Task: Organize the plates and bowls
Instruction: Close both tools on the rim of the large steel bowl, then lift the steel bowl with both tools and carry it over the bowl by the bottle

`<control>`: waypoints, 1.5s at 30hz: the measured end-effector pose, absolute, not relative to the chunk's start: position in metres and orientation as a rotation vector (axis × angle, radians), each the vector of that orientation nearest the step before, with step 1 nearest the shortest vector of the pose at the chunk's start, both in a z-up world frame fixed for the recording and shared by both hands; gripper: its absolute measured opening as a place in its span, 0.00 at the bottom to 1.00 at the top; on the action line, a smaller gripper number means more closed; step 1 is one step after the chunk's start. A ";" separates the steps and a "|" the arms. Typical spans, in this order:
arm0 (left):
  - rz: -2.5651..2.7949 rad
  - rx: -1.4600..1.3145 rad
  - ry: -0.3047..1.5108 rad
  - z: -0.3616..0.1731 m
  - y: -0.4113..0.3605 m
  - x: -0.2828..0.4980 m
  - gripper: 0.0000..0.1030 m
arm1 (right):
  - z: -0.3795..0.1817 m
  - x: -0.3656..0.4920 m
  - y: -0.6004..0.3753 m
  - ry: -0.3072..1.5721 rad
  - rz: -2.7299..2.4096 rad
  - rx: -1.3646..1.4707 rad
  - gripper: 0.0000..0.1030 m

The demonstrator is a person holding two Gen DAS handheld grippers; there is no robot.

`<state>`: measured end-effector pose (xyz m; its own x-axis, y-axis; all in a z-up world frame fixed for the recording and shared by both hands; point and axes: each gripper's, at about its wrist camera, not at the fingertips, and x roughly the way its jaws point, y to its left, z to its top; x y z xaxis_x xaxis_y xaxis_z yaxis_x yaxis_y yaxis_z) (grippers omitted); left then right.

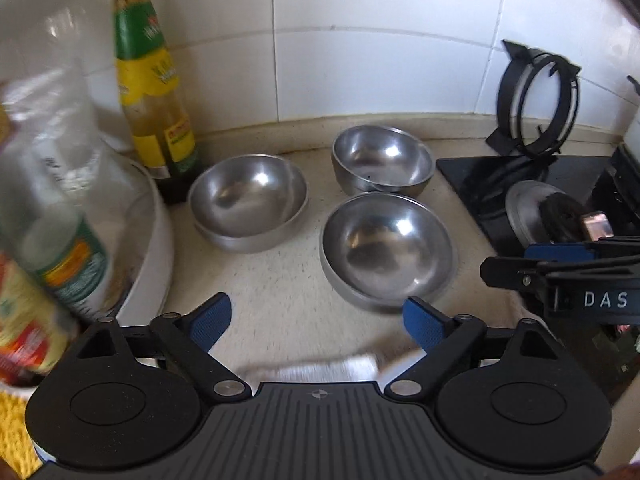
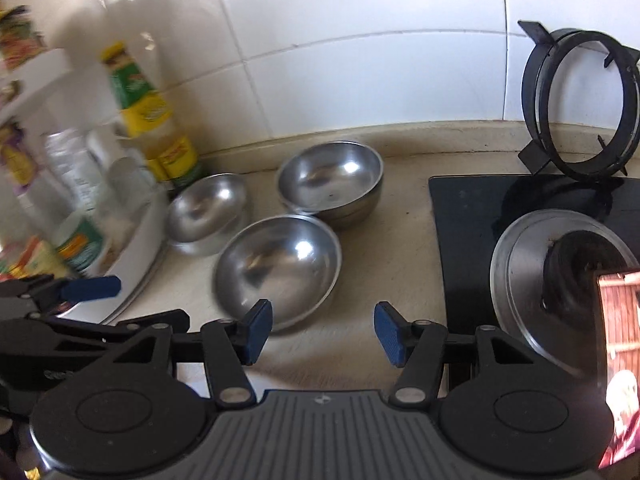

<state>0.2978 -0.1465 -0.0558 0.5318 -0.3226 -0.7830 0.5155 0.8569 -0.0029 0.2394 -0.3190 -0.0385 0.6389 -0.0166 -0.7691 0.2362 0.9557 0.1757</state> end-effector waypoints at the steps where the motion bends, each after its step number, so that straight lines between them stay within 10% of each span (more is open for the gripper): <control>1: -0.510 0.231 0.900 -0.061 -0.149 0.306 0.77 | -0.042 0.247 -0.321 0.884 -0.150 0.280 0.69; 13: -0.535 0.108 1.103 -0.110 -0.174 0.351 0.34 | -0.092 0.297 -0.341 1.073 0.017 0.430 0.47; 25: -0.511 0.141 1.068 -0.099 -0.160 0.328 0.40 | -0.078 0.282 -0.340 1.090 0.108 0.364 0.48; 45: -0.415 0.115 0.944 -0.061 -0.124 0.331 0.78 | -0.039 0.268 -0.316 0.918 0.105 0.341 0.67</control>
<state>0.3313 -0.1238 -0.0615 0.5146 -0.2944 -0.8053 0.3938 0.9154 -0.0830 0.2680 -0.3158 -0.0393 0.6069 0.2325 -0.7600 0.0555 0.9415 0.3324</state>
